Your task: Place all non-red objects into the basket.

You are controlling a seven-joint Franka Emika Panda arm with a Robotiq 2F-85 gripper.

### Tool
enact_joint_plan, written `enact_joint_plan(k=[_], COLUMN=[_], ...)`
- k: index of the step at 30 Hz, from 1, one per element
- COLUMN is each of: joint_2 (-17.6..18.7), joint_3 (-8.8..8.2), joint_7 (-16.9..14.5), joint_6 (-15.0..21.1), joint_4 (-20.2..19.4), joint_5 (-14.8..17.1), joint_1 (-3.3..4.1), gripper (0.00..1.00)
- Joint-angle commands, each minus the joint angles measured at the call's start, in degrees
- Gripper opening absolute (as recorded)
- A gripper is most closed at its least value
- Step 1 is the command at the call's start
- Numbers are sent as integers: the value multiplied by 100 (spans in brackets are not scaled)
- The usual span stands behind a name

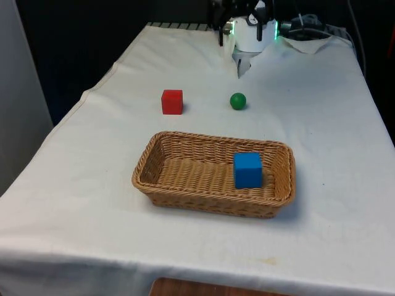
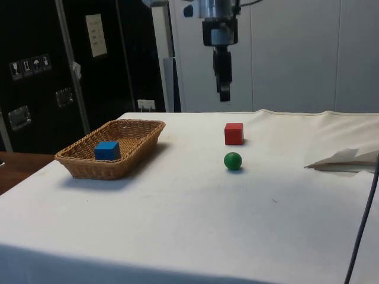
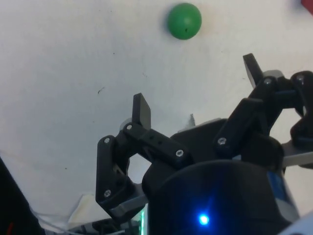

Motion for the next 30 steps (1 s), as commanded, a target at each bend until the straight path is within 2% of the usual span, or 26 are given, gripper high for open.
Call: enact_joint_plan(k=[1, 8, 9, 10, 16, 17, 18, 27, 28, 29, 30], joint_2=[52, 275, 281, 309, 602, 607, 653, 1175, 1180, 1215, 1255], joint_3=[-17, -34, -11, -34, -29, -11, -29, 23, 6, 34, 52], joint_7=[-40, -160, -97, -178, -321, -246, -344, -596, -487, -625, -653], joint_6=[166, 613, 533, 676, 1083, 1008, 1152, 1839, 1753, 1896, 1937], joint_4=[-80, -350, -309, -384, -510, -481, -521, -630, -584, -647, -659], joint_5=[17, 109, 34, 120, 246, 143, 264, 573, 407, 619, 659], joint_1=[11, 29, 0, 29, 40, 0, 40, 52, 23, 57, 57], gripper=[100, 100, 100, 100, 100, 100, 100, 100, 100, 100, 100])
